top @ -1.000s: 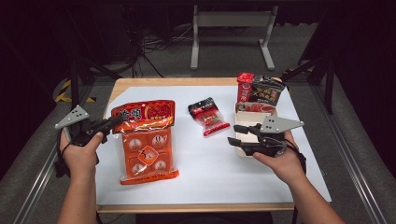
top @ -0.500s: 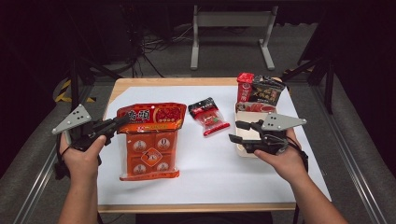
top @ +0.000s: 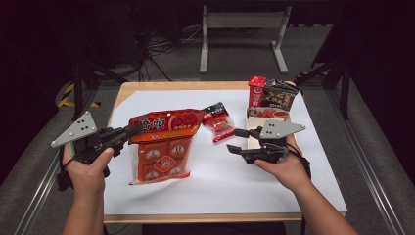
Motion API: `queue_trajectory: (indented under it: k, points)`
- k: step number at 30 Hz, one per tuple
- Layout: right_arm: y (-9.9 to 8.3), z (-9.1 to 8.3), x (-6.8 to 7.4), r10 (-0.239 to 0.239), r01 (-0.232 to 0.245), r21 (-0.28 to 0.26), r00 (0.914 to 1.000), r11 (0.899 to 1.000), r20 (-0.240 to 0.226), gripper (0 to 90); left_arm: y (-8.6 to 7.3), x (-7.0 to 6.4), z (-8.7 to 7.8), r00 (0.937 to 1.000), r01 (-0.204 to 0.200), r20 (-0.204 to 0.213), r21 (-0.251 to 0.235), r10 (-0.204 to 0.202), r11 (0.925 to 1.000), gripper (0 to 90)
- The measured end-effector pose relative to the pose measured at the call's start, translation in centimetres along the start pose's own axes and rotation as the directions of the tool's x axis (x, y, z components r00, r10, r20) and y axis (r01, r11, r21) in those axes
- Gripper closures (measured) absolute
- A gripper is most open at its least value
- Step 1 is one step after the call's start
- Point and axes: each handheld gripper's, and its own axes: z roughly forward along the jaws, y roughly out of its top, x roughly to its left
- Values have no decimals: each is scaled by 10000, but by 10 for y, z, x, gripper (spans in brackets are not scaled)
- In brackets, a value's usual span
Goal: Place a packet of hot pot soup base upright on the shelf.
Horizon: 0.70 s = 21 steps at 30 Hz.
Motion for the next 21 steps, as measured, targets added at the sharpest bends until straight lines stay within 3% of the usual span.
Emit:
queue_trajectory:
  k: [6,10,14,21]
  points:
    - [4,11,3,294,-295,-20,9994,9996,-171,345,6,-14,1,9984,-563,61,-245,565,9981,900]
    - [5,17,2,193,-193,28,9997,9998,-131,306,11,-24,2,9959,-886,138,-350,891,9955,900]
    - [6,24,3,7,-7,46,9999,10000,-137,279,13,-26,3,9957,-851,335,-513,869,9950,900]
    - [8,37,6,-163,170,93,9977,9998,-651,234,15,-33,10,9916,-935,843,-620,985,9937,900]
